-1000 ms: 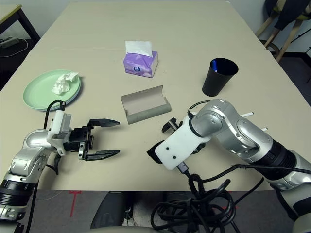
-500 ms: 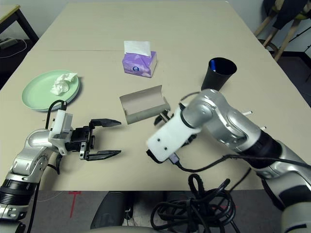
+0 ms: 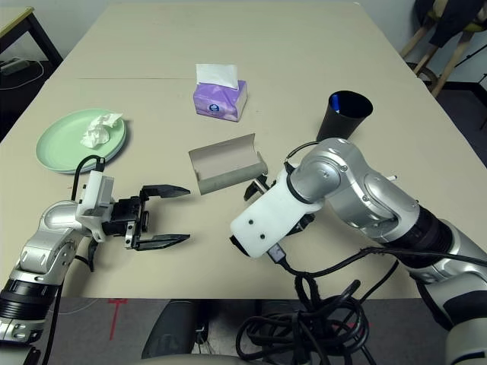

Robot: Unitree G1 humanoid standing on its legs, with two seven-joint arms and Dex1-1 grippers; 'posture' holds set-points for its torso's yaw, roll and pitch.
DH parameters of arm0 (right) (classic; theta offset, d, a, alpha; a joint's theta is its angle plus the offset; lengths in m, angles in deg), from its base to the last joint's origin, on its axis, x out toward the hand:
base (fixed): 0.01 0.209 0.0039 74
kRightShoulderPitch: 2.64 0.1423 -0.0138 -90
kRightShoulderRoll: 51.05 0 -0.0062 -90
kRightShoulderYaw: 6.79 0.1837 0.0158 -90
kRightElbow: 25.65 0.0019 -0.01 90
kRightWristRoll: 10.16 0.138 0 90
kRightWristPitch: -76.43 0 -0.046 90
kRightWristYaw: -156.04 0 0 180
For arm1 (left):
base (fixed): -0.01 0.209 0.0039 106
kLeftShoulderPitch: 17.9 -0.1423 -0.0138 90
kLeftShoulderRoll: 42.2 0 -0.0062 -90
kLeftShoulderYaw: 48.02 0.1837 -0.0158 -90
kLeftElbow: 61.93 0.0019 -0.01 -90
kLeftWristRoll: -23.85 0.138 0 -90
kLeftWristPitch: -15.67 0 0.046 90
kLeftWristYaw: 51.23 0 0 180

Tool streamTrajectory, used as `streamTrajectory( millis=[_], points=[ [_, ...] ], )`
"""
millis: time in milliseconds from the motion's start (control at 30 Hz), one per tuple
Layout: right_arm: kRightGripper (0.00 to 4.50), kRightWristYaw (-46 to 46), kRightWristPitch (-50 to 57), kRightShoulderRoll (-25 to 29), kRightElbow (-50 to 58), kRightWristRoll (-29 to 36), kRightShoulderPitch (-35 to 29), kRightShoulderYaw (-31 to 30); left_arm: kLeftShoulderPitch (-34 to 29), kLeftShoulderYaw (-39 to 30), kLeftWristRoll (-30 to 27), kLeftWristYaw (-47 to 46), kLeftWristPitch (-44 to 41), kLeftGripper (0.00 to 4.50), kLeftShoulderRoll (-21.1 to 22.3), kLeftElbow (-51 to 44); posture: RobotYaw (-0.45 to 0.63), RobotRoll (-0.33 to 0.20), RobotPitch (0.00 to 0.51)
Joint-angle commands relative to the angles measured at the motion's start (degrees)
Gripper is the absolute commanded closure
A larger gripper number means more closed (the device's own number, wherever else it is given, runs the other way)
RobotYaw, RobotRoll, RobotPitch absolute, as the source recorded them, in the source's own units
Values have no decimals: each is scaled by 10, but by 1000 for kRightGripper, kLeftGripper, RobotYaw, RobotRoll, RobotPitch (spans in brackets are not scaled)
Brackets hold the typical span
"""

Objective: Organize and tidy the items on the table.

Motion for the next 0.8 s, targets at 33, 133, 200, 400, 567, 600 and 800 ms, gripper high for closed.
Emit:
streamTrajectory(
  millis=[33, 133, 200, 400, 567, 600, 800],
  points=[
    [0, -2, 5, 2, 11, 9, -7, 3, -1, 6, 1, 7, -4, 13, 7, 5, 52, 0, 155],
    [0, 2, 6, -3, 7, 8, -11, 0, -1, 6, 1, 7, -5, 13, 7, 5, 52, 0, 155],
    [0, 3, 6, -5, 5, 10, -12, -1, 0, 6, 1, 7, -6, 13, 7, 6, 54, 0, 156],
    [0, 11, -16, -9, -13, 5, -19, -7, 0, 5, 1, 6, -8, 13, 7, 4, 58, 0, 156],
    [0, 15, -38, -7, -24, 1, -26, -9, -3, 5, 2, 5, -8, 13, 7, 1, 58, 0, 157],
    [0, 15, -42, -7, -25, 0, -27, -9, -3, 5, 2, 5, -9, 13, 8, 1, 58, 0, 157],
    [0, 19, -61, -9, -38, -7, -34, -10, -3, 6, 3, 4, -9, 13, 7, 0, 59, 0, 159]
  ],
)
